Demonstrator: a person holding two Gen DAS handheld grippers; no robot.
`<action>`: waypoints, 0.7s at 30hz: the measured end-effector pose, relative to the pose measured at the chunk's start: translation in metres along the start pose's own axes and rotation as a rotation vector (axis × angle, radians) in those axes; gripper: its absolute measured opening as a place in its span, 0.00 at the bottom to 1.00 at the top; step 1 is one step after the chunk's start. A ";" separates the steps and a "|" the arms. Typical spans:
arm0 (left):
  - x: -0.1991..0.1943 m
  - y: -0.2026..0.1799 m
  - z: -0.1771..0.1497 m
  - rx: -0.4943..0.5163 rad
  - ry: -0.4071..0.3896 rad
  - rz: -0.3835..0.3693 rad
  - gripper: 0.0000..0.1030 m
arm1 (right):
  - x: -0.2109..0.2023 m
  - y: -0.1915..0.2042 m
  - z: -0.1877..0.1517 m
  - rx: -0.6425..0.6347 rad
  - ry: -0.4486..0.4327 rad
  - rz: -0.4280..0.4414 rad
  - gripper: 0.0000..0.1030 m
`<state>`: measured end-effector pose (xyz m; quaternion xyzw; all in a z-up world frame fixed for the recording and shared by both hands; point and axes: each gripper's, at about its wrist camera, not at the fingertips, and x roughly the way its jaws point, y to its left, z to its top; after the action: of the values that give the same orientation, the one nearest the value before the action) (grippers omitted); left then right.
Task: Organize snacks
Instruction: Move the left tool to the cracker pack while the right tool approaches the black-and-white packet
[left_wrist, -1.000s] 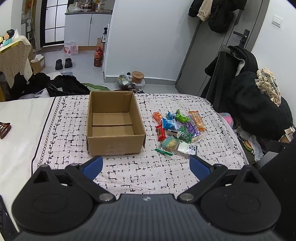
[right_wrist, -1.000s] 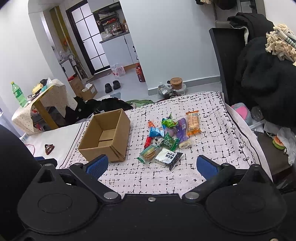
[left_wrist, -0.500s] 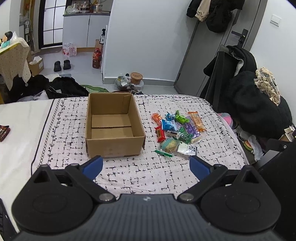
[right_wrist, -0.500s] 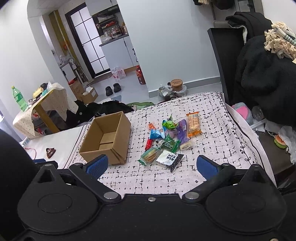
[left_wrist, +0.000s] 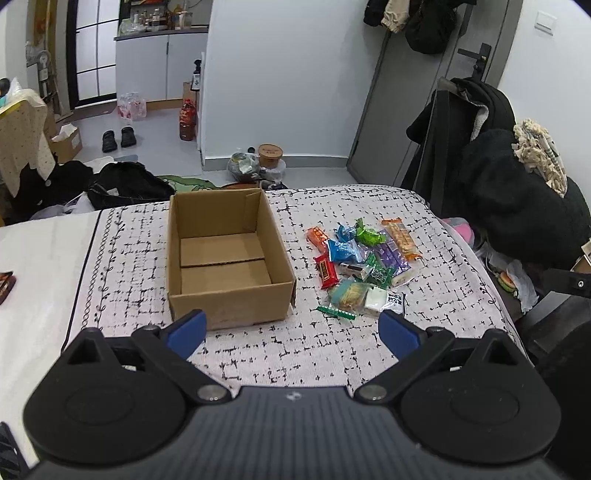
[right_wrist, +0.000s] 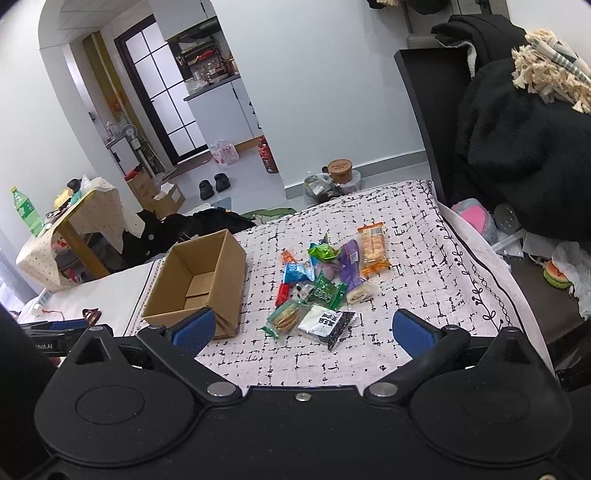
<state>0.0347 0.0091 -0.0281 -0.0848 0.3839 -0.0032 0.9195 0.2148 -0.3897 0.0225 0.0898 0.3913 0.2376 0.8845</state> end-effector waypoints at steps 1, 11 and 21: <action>0.002 -0.001 0.001 0.006 -0.002 -0.003 0.97 | 0.002 -0.001 -0.001 0.004 0.001 -0.001 1.00; 0.040 -0.010 0.024 0.090 0.017 -0.014 0.93 | 0.026 -0.017 -0.005 0.049 0.019 -0.027 1.00; 0.087 -0.022 0.037 0.160 0.066 -0.035 0.85 | 0.056 -0.030 -0.003 0.083 0.054 -0.065 1.00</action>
<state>0.1239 -0.0131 -0.0604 -0.0179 0.4108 -0.0528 0.9100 0.2560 -0.3886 -0.0261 0.1071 0.4275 0.1944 0.8763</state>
